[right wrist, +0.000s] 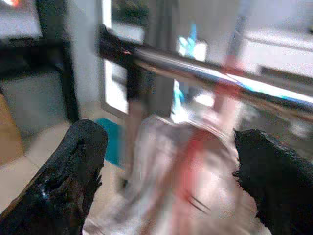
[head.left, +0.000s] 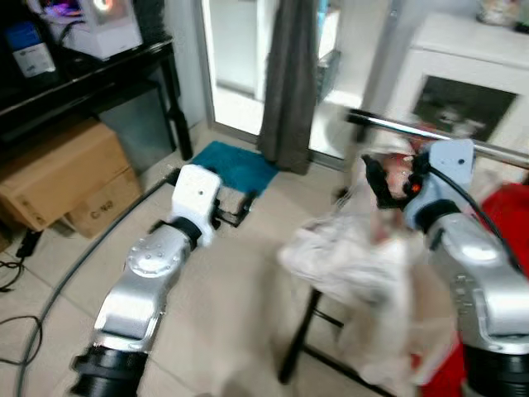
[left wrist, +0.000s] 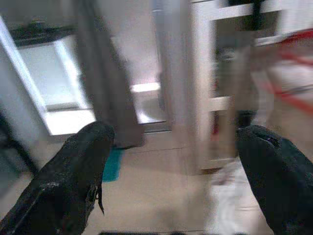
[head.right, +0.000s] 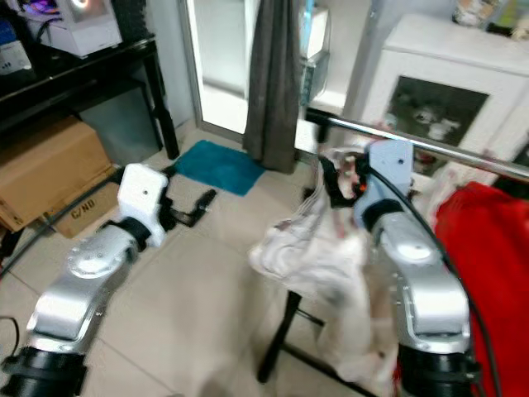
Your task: Hang hanger
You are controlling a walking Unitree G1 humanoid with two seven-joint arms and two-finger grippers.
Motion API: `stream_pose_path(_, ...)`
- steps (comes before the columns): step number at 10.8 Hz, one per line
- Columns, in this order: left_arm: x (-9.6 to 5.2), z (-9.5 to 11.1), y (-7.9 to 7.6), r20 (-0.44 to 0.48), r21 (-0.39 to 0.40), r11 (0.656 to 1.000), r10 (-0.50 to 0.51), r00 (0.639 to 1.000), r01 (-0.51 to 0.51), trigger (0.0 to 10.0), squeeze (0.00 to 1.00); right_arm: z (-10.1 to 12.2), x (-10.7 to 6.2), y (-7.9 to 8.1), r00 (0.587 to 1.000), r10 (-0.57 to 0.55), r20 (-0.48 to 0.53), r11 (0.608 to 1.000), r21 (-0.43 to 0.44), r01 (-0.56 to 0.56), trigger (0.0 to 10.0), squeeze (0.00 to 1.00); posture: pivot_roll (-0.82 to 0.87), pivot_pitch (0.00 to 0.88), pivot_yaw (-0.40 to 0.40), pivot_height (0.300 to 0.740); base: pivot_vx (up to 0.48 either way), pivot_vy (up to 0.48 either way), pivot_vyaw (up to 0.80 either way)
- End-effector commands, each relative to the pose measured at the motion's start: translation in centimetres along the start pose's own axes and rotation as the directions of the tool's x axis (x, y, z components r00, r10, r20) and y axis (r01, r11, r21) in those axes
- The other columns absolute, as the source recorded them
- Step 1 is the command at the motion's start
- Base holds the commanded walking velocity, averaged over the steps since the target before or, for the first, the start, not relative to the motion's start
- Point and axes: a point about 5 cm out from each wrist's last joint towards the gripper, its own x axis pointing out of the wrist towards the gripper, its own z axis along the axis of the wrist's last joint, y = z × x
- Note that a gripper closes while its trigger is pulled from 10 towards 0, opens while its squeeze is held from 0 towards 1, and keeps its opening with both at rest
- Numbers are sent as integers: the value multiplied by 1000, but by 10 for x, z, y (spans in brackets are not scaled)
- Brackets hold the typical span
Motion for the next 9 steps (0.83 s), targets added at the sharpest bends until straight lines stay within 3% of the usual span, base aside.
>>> stream_pose_path(1,-2,4,4,14,18,1000,-6,1000,5,10000,0,3,0,2,1000,20,-3,1000,12,-20,10000,0,-80,0,-7,740,0,0,0)
stream_pose_path(3,-9,6,-5,15,30,978,-209,978,208,10000,0,1,6,9,995,65,-78,995,83,-59,10000,0,-72,0,-15,740,0,0,0)
stream_pose_path(4,-18,3,-7,-28,59,948,-310,950,312,10000,0,4,11,16,989,117,-87,982,157,-102,10000,0,-64,0,-22,740,0,0,0)
stream_pose_path(7,-27,-3,-7,-79,69,922,-377,923,382,10000,0,2,22,12,984,49,-169,992,127,-27,10000,0,-50,0,-31,740,0,0,0)
stream_pose_path(8,-27,-3,-10,-79,68,915,-392,917,397,10000,0,2,25,-1,978,-65,-198,986,140,93,10000,0,-50,0,-36,740,0,0,0)
stream_pose_path(9,-27,-4,-12,-78,62,912,-400,913,405,10000,0,7,24,-8,977,-82,-197,983,149,112,10000,0,-52,0,-36,740,0,0,0)
